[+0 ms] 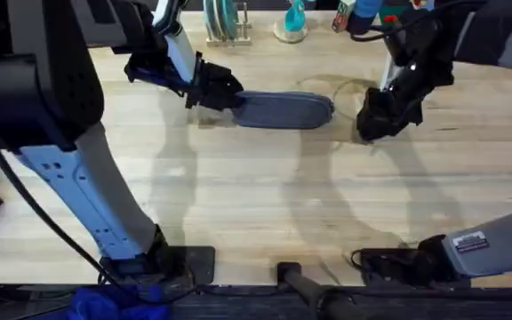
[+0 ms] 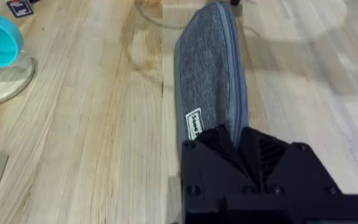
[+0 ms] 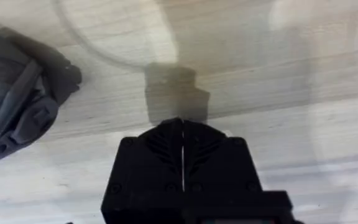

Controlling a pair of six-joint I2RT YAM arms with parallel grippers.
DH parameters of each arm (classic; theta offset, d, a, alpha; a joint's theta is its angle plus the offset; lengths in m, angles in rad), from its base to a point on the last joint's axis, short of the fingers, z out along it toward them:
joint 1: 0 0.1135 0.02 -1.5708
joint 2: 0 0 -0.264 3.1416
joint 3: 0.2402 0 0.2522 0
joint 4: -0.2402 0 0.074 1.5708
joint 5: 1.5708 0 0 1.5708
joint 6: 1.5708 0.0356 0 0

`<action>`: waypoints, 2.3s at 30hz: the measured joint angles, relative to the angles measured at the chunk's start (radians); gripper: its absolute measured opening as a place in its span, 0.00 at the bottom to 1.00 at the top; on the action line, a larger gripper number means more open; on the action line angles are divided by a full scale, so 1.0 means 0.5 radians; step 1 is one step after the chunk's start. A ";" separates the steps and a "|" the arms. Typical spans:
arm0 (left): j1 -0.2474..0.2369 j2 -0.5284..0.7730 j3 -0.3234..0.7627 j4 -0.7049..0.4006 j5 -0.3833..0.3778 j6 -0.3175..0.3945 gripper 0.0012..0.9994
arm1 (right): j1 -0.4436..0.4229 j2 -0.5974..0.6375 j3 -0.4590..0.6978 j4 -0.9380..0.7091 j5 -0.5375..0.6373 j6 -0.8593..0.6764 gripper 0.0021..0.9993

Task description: Unzip the bag, pick up the pens from the table one at a time and place them inside, then zip the bag closed.

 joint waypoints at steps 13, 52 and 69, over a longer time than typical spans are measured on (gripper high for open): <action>0.001 0.000 0.000 0.000 0.000 0.000 0.04 | 0.000 -0.025 -0.002 0.005 -0.007 -0.027 0.03; 0.053 0.000 0.000 -0.002 0.002 -0.129 0.99 | 0.000 -0.614 0.035 -0.206 -0.014 -0.043 1.00; 0.292 0.000 0.565 -0.865 0.081 -0.314 1.00 | 0.000 -0.883 0.090 -0.242 -0.014 -0.048 1.00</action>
